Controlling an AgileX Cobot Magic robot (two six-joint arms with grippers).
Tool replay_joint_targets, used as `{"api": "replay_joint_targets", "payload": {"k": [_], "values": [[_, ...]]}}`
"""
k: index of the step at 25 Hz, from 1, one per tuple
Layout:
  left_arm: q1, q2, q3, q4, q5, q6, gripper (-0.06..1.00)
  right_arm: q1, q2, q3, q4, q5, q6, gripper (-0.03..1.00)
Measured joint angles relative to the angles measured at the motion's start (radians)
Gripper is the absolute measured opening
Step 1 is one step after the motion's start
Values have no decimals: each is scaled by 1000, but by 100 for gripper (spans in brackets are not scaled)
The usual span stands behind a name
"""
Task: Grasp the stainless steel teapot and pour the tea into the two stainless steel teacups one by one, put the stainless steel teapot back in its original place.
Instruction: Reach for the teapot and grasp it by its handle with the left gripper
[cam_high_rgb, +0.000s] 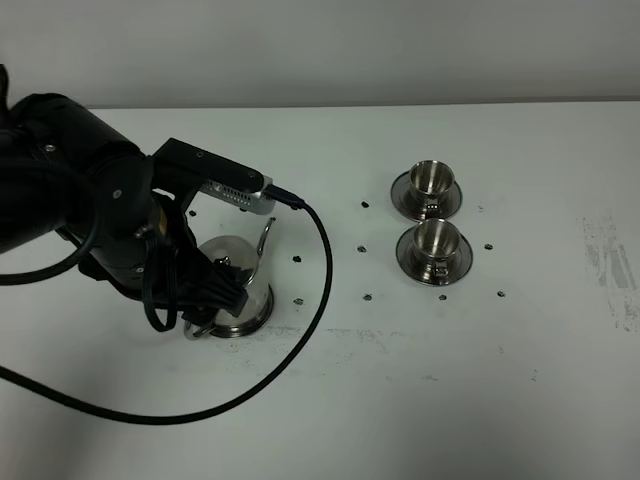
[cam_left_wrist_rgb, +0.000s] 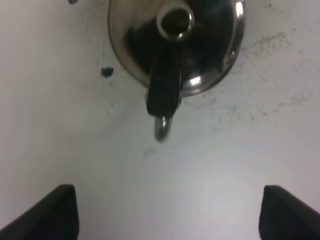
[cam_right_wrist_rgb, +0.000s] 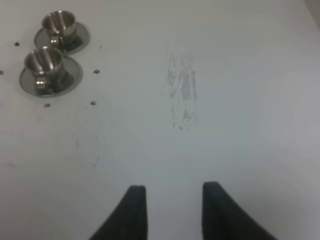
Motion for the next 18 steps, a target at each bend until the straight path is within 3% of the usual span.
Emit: {"api": "replay_joint_targets", "payload": {"k": [7,18], "values": [[32,90,-22,-67,-23,60,72,0,0,0,0,0,0,29],[41,103,-27,-71,-24,79,71,0,0,0,0,0,0,29]]}}
